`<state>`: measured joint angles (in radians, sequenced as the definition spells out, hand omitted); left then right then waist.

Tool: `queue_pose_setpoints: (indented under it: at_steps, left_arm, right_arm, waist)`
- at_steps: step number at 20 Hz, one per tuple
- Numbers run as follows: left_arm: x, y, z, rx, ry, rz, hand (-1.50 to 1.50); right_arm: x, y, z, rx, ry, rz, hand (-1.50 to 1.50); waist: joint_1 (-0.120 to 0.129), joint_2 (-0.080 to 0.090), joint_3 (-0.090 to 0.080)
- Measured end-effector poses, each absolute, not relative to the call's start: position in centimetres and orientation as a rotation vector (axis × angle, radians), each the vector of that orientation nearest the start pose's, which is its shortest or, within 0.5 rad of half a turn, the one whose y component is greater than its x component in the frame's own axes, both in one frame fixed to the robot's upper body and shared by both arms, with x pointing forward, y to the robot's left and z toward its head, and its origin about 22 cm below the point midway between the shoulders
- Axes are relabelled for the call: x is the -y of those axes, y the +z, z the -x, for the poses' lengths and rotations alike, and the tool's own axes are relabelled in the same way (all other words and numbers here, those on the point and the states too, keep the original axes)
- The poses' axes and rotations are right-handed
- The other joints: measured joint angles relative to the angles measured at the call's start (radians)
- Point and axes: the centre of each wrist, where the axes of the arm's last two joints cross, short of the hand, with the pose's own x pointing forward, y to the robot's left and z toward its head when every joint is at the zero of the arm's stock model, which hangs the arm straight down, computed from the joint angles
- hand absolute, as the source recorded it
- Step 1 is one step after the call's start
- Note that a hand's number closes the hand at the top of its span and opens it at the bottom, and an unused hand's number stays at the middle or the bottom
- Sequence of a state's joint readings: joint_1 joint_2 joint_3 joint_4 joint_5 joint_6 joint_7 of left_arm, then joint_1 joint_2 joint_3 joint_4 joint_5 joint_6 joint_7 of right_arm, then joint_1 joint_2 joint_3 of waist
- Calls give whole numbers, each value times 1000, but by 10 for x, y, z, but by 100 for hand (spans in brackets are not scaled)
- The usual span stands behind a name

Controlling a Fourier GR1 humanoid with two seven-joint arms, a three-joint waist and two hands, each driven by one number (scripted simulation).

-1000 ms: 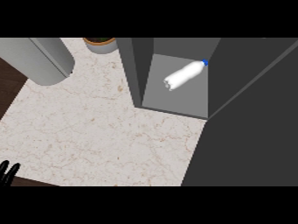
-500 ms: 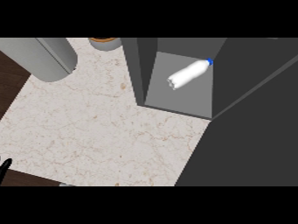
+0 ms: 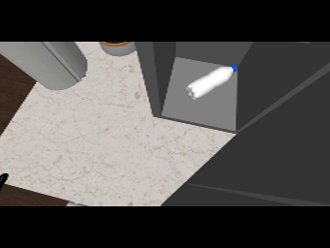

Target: Pick up the bottled water, place it into the cabinet and close the cabinet

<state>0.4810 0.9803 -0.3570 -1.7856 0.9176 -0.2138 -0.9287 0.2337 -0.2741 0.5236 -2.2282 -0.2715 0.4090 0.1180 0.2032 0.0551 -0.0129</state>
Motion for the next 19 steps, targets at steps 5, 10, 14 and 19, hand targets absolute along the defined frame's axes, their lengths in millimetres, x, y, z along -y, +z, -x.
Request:
queue_pose_setpoints:
  at_steps: [5, 10, 14, 19]
  left_arm:
    - [-363, 28, -107, 1860, 25, 466, -150]
    - [-368, 29, -107, 1849, 40, 467, -150]
    - [-369, 28, -106, 1839, 54, 469, -150]
    - [-369, 28, -104, 1840, 56, 476, -150]
  right_arm:
    - [168, 97, -185, 1675, 545, -711, 150]
    - [151, 103, -244, 1658, 446, -581, 150]
    - [136, 115, -294, 1632, 411, -502, 150]
    - [122, 114, -324, 1578, 420, -491, 150]
  waist:
    - [-14, -9, 4]
    - [-32, -18, 7]
    - [-50, -22, 9]
    - [-87, -47, 22]
